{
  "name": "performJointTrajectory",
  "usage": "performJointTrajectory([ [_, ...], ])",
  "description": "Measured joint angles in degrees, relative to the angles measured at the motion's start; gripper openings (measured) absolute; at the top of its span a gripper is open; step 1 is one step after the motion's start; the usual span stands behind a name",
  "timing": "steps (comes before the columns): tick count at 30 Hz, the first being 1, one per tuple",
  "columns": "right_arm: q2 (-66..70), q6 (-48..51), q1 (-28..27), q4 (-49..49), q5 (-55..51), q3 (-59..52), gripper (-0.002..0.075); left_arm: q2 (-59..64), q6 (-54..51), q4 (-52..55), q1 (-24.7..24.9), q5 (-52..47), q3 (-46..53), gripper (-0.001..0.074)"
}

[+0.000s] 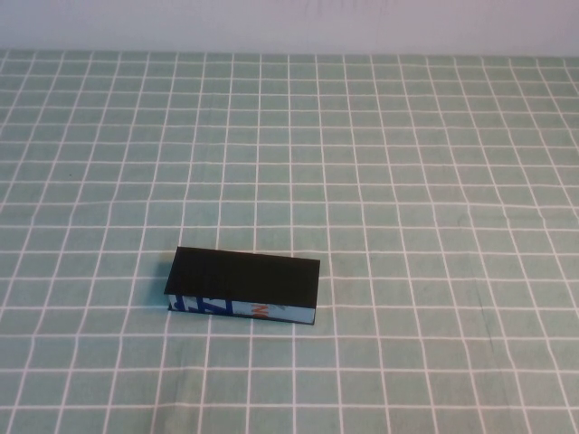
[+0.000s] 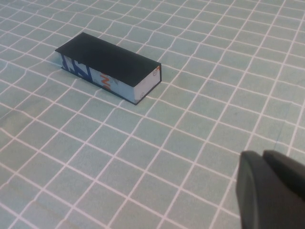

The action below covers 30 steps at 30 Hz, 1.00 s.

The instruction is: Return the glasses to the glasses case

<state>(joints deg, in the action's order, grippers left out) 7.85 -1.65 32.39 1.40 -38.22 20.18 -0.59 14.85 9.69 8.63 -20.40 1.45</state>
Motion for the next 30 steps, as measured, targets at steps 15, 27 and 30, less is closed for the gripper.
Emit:
performJointTrajectory([
  [15,0.0,0.0,0.0,0.0,0.0,0.0,-0.0011,0.0,-1.1,-2.8,0.0,-0.4,0.0,0.0001],
  [27,0.0,0.0,0.0,0.0,0.0,0.0,-0.0011,-0.1,-1.1,-2.9,0.0,-0.4,0.0,0.0001],
  [30,-0.1,0.0,-1.1,-0.2,0.0,0.0,-0.0011,-0.1,-1.1,-2.9,0.0,-0.4,0.0,0.0001],
])
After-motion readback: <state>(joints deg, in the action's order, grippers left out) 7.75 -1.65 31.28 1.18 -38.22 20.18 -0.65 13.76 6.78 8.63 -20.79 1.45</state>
